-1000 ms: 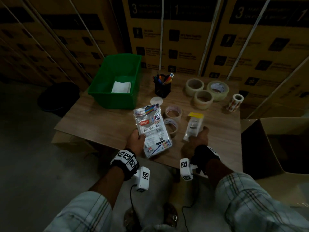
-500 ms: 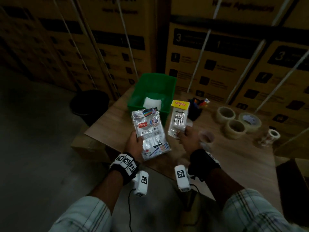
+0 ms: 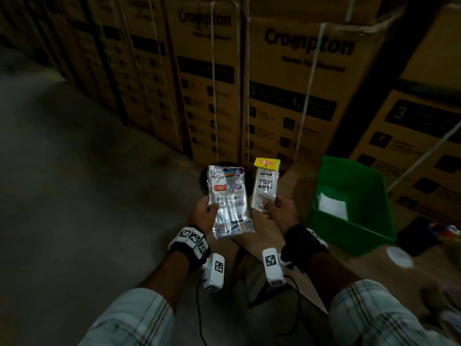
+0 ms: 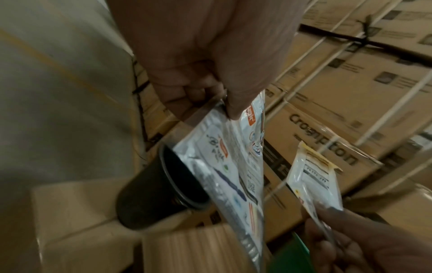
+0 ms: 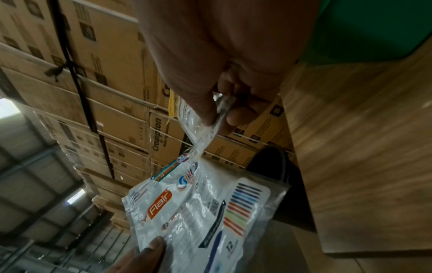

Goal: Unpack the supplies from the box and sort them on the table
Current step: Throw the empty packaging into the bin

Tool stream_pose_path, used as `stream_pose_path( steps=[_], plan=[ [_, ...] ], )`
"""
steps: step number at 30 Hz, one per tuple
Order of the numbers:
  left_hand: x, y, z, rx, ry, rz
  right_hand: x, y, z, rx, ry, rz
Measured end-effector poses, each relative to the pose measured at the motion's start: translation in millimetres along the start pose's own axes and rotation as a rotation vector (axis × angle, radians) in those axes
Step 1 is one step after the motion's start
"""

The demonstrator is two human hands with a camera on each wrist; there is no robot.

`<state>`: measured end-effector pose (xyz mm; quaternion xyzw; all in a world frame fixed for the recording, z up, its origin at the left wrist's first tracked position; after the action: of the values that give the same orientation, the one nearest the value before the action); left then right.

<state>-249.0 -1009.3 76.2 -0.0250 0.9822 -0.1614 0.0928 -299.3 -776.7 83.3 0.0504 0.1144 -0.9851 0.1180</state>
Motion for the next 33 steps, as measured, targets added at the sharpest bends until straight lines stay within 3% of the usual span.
stream_pose_path(
  steps=[5,13,17,22,29,33],
  plan=[
    [39,-50,29,0.011,-0.039,-0.023,48,43,7,-0.067,0.015,-0.007],
    [138,-69,30,0.21,-0.072,-0.016,145,63,-14,-0.372,0.207,0.003],
    [189,-68,15,0.386,-0.154,0.017,193,67,-21,-0.56,0.326,0.039],
    [261,-52,-6,0.602,-0.144,0.069,255,79,-42,-0.724,0.414,0.167],
    [329,-14,36,0.769,-0.274,0.215,309,99,-81,-0.77,0.522,0.298],
    [345,-9,46,0.831,-0.268,0.248,320,100,-97,-0.786,0.557,0.33]
  ],
)
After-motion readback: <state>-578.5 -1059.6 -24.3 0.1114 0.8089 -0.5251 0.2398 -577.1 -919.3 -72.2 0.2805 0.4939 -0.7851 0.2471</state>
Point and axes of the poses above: each hand's wrist, its own x-axis towards the middle knuckle, its own y-axis out of the palm, z = x × y, the point moved 6 cm from there along x, towards the middle knuckle, and after that the axes turned 13 degrees about z, right-handed, at the moved point
